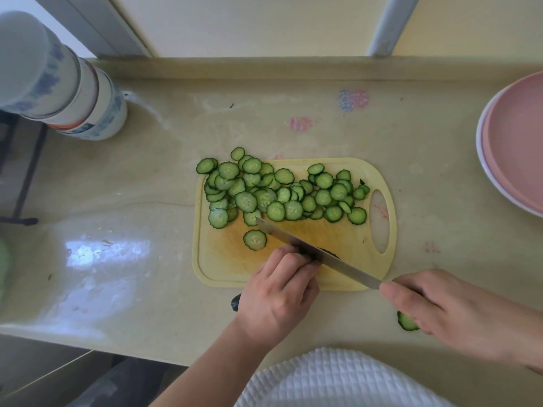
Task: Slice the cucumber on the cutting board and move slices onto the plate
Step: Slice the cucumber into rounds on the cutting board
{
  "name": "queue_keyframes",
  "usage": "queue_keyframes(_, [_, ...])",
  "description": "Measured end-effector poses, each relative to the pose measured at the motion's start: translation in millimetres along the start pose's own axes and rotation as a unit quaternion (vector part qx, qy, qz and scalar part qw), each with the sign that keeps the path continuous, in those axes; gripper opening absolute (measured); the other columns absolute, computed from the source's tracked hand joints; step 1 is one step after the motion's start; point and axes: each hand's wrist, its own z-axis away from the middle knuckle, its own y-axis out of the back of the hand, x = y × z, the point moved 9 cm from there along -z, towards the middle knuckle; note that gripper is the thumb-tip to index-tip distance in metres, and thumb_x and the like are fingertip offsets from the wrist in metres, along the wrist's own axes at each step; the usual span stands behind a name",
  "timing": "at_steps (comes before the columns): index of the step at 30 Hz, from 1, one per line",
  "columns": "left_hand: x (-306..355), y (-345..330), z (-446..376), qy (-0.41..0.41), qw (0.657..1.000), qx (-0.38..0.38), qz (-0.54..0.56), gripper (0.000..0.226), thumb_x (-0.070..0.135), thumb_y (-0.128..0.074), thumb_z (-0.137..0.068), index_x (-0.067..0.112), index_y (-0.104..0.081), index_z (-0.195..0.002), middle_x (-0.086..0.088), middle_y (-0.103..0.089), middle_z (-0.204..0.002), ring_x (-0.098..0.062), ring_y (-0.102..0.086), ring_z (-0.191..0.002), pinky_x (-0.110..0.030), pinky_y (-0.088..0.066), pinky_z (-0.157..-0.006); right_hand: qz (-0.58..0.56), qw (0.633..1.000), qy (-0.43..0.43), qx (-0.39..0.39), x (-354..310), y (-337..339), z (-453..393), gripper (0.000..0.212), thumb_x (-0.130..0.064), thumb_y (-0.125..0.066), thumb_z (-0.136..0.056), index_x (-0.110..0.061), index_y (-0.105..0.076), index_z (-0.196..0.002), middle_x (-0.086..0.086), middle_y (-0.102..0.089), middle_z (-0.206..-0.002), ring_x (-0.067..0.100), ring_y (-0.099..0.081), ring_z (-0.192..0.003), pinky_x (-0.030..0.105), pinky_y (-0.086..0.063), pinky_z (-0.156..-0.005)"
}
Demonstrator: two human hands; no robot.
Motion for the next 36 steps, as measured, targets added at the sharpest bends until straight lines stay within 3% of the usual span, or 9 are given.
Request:
queue_keyframes(7, [-1.3,0.6,-0.5,0.003,1.000,-0.006,0.000,0.010,-0.002,-0.071,-0.087,0.001,-0.074,-0.097,-0.009,-0.066,-0.094,-0.031,-0.066,-0.090,-0.037,-0.055,-0.076,0.039,0.999,-0.006,0.016,2.6,-10.8,-15.9,0.061,-0.074,-0.027,-0.084,-0.018,-0.035,-0.060,-0.005,-0.032,-0.050,0.008,-0.032,-0.046,0.033,-0.035,-0.050])
queue_keyframes(11, [2.6,1.3,0.7,-0.002,1.000,-0.016,-0.009,0.013,-0.001,-0.065,-0.089,0.001,-0.076,-0.096,-0.008,-0.063,-0.104,-0.031,-0.062,-0.089,-0.036,-0.052,-0.079,0.014,1.000,-0.009,0.018,0.5,-5.6,-8.5,0.059,-0.072,-0.029,-0.083,-0.017,-0.034,-0.062,-0.004,-0.028,-0.051,0.008,-0.027,-0.046,0.025,-0.027,-0.047])
queue_keyframes(14, [3.8,1.3,2.1,-0.008,1.000,-0.019,-0.009,0.016,0.001,-0.061,-0.094,0.001,-0.076,-0.098,-0.005,-0.059,-0.108,-0.029,-0.061,-0.091,-0.034,-0.053,-0.079,-0.008,1.000,0.007,0.012,-4.7,-0.8,0.0,0.069,-0.081,-0.027,-0.080,-0.015,-0.032,-0.062,-0.004,-0.027,-0.051,0.008,-0.026,-0.047,0.024,-0.026,-0.047])
queue_keyframes(25, [-0.8,4.5,1.6,0.001,1.000,0.000,-0.012,0.014,0.002,-0.064,-0.094,0.001,-0.077,-0.098,-0.006,-0.066,-0.095,-0.028,-0.065,-0.089,-0.033,-0.055,-0.075,0.023,0.999,0.014,0.019,-7.2,8.2,11.2,0.081,-0.086,-0.025,-0.074,-0.006,-0.038,-0.068,-0.005,-0.033,-0.049,0.008,-0.031,-0.046,0.020,-0.028,-0.045])
queue_keyframes(30, [-1.7,3.6,1.2,0.006,1.000,0.000,-0.011,0.015,0.002,-0.063,-0.094,0.000,-0.077,-0.099,-0.008,-0.067,-0.094,-0.029,-0.065,-0.089,-0.034,-0.055,-0.074,0.030,0.999,0.005,0.018,-7.1,4.5,6.2,0.072,-0.079,-0.024,-0.081,-0.011,-0.034,-0.063,-0.003,-0.031,-0.050,0.009,-0.030,-0.046,0.020,-0.027,-0.046])
queue_keyframes(36, [-2.1,3.0,0.9,0.005,1.000,0.001,0.006,0.014,0.000,-0.067,-0.090,0.001,-0.074,-0.102,-0.004,-0.060,-0.102,-0.031,-0.065,-0.091,-0.037,-0.056,-0.075,0.026,1.000,-0.005,0.010,-0.6,-12.0,-17.5,0.061,-0.075,-0.027,-0.081,-0.017,-0.036,-0.061,-0.005,-0.032,-0.051,0.008,-0.032,-0.047,0.029,-0.034,-0.049])
